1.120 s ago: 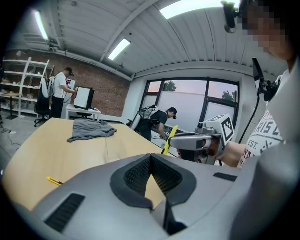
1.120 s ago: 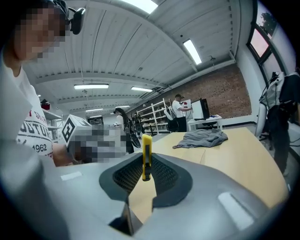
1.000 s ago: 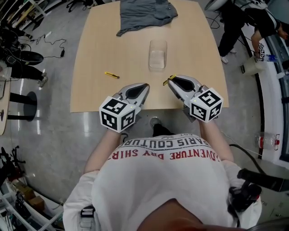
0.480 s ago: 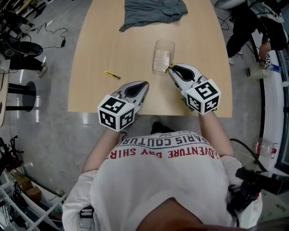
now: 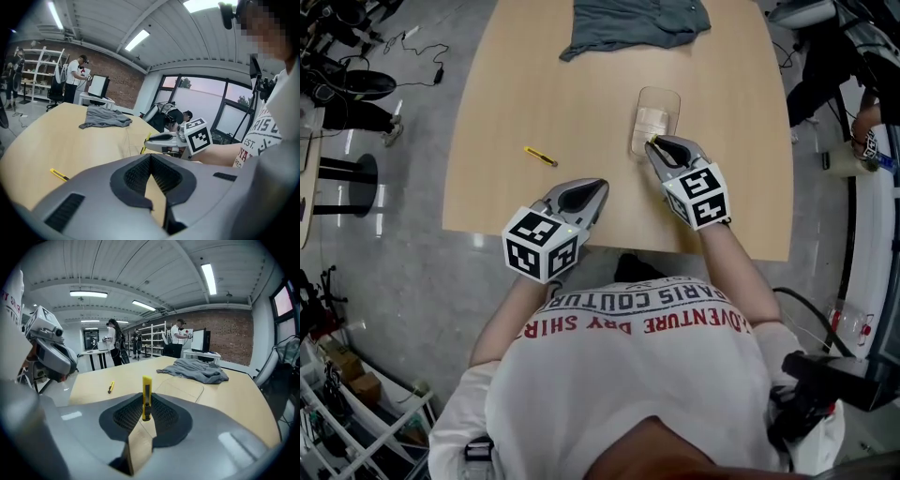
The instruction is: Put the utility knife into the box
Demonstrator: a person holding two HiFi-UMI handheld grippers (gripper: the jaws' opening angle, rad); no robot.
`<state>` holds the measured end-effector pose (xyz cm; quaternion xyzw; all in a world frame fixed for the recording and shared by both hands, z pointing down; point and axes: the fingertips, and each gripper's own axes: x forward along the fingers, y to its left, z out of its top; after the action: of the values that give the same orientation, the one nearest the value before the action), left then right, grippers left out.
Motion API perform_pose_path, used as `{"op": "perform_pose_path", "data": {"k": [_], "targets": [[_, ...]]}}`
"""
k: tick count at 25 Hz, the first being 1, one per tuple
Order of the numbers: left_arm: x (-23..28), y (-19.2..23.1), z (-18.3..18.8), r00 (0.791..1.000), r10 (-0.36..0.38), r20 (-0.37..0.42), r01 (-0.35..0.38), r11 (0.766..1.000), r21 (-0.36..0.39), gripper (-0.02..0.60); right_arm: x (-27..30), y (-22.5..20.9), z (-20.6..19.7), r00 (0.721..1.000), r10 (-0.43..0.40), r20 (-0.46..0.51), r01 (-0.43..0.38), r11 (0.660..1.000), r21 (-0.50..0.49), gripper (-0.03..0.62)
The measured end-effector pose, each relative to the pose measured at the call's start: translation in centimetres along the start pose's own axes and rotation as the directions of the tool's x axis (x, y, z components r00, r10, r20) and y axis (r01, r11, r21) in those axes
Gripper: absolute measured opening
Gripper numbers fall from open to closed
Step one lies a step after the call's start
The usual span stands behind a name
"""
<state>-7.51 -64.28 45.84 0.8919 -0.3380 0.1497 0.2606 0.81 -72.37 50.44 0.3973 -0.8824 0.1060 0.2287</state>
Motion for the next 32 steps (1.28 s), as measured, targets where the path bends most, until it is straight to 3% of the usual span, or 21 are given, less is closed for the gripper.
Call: {"op": "perform_pose_path", "data": {"k": [14, 32], "targets": [[0.7, 3.1, -1.4, 1.000, 0.005, -0.011, -0.006, 0.998, -0.065, 0.003, 6.0, -0.5, -4.6, 0.991, -0.033, -0.131, 0.034, 0.999, 0.001, 0.052], [-0.1, 4.1, -1.6, 1.000, 0.011, -0.002, -0.012, 0.996, -0.088, 0.003, 7.0, -0.6, -4.2, 0.988, -0.065, -0.143, 0.062, 0.998, -0.026, 0.052]]}}
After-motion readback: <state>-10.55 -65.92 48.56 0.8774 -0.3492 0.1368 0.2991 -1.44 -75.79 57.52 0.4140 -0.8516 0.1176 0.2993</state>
